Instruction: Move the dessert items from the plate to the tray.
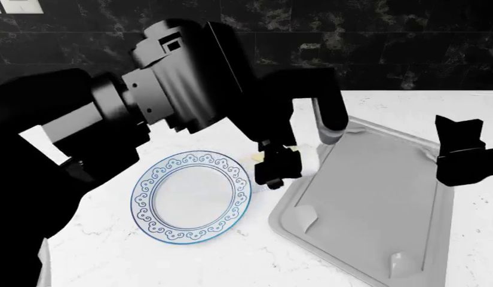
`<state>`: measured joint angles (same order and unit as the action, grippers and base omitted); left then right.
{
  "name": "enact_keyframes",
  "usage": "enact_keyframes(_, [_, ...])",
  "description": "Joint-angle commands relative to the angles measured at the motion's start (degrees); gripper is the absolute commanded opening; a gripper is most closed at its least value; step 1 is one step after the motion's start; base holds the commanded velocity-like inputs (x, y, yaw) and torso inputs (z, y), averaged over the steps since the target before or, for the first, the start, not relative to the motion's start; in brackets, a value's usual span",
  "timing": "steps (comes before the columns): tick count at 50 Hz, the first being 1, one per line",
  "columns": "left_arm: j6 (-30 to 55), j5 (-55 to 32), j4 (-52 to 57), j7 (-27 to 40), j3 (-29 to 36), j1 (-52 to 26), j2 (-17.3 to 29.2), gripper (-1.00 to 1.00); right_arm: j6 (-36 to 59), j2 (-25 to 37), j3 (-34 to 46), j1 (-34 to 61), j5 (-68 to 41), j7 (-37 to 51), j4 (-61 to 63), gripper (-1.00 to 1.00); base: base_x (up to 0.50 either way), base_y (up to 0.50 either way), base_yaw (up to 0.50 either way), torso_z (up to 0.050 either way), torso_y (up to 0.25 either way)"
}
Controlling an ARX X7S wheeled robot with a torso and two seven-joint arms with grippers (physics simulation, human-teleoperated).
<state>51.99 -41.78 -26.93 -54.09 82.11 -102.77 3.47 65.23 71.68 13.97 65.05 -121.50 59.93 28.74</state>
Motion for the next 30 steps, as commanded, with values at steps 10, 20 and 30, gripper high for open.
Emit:
enact_keyframes(10, [-8.41, -7.48, -2.55, 10.52, 6.25, 1.15, -3.46, -1.00, -4.80, 8.23, -9.00, -10.73, 0.03, -4.25, 3.37, 1.00, 0.00, 0.00, 0.00, 0.000, 0.000])
enact_keyframes(20, [-12.29, -10.21, -1.85, 15.79, 6.22, 1.68, -3.46, -1.00, -5.03, 10.38, -21.32, -22.27, -1.19, -4.01, 4.23, 1.00, 0.00, 0.00, 0.00, 0.000, 0.000])
enact_keyframes(30, [-16.33, -15.40, -1.15, 19.93, 6.28, 1.42, -3.46, -1.00, -1.02, 7.93, -29.64, -27.13, -2.92, -1.67, 3.49, 1.00, 0.00, 0.00, 0.00, 0.000, 0.000])
